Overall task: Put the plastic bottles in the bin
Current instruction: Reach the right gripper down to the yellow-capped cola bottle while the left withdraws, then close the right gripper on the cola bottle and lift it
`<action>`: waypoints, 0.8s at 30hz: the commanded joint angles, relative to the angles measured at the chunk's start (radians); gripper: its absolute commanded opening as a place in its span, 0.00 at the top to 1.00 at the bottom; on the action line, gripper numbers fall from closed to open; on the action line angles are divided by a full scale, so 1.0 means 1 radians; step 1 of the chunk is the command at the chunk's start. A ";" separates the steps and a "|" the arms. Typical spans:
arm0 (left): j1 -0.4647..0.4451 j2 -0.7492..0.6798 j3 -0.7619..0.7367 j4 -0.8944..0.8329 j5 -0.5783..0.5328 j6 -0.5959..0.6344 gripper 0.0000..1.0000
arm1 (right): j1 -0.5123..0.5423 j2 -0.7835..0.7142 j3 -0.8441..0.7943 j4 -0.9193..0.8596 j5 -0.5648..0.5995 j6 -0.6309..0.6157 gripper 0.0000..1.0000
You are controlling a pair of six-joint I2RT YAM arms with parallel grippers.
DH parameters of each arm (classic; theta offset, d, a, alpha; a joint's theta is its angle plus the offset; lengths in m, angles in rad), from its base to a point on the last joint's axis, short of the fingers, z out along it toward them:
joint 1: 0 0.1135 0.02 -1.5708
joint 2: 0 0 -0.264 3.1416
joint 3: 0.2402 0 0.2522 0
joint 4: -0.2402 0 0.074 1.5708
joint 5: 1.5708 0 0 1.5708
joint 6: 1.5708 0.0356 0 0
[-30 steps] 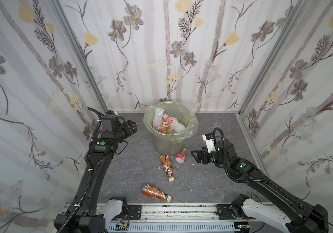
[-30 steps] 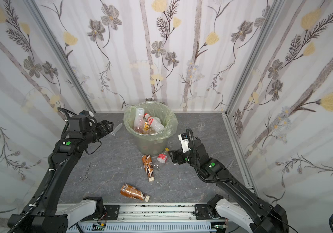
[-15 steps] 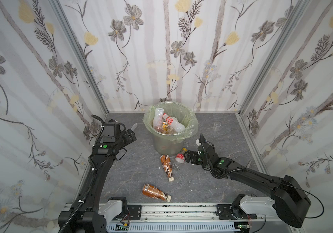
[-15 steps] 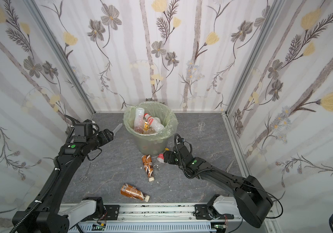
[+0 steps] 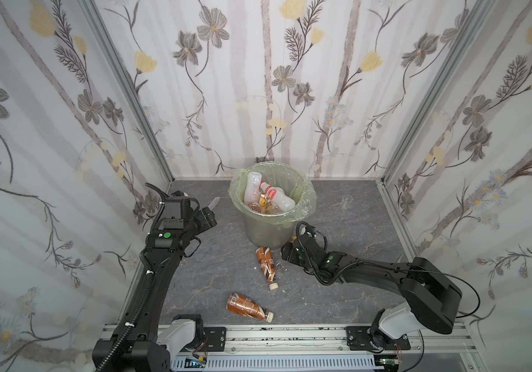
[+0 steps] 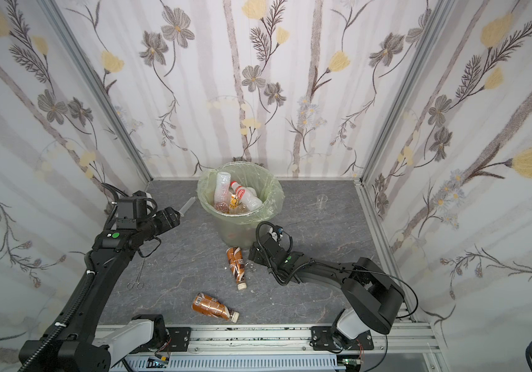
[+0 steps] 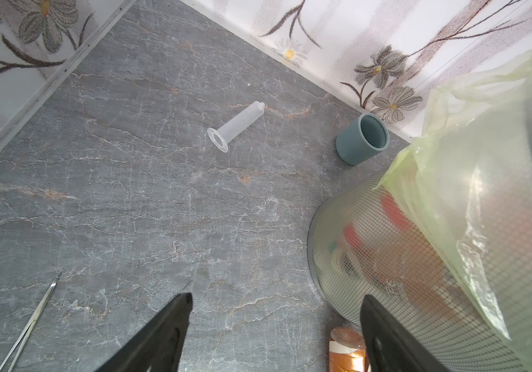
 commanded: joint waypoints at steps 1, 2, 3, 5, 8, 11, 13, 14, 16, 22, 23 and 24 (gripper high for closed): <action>0.003 -0.009 -0.006 0.008 -0.009 0.011 0.15 | 0.005 0.032 0.022 -0.002 0.022 0.060 0.13; 0.005 -0.009 -0.005 0.008 -0.011 0.013 0.15 | 0.006 0.041 0.025 -0.007 0.021 0.062 0.13; 0.005 -0.009 -0.006 0.008 -0.011 0.015 0.15 | 0.006 0.052 0.032 -0.012 0.019 0.064 0.14; 0.006 -0.008 -0.003 0.008 -0.011 0.019 0.15 | 0.006 0.073 0.050 -0.033 0.015 0.065 0.15; 0.008 -0.003 0.002 0.008 -0.011 0.026 0.15 | 0.006 0.105 0.070 -0.070 0.014 0.074 0.16; 0.010 -0.002 0.005 0.008 -0.011 0.035 0.15 | 0.006 0.127 0.069 -0.091 0.009 0.079 0.18; 0.011 0.001 0.009 0.008 -0.012 0.042 0.15 | 0.005 0.140 0.069 -0.101 0.006 0.079 0.19; 0.011 0.001 0.009 0.008 -0.012 0.044 0.15 | 0.003 0.147 0.068 -0.103 0.002 0.082 0.20; 0.013 0.001 0.012 0.008 -0.014 0.051 0.15 | -0.002 0.154 0.067 -0.114 -0.008 0.094 0.23; 0.022 -0.003 0.005 0.007 -0.018 0.063 0.15 | -0.025 0.127 0.038 -0.132 -0.004 0.084 0.31; 0.023 -0.003 0.003 0.008 -0.017 0.064 0.15 | -0.031 0.119 0.028 -0.133 0.000 0.077 0.33; 0.022 -0.002 0.003 0.007 -0.017 0.064 0.15 | -0.038 0.107 0.016 -0.135 0.005 0.069 0.35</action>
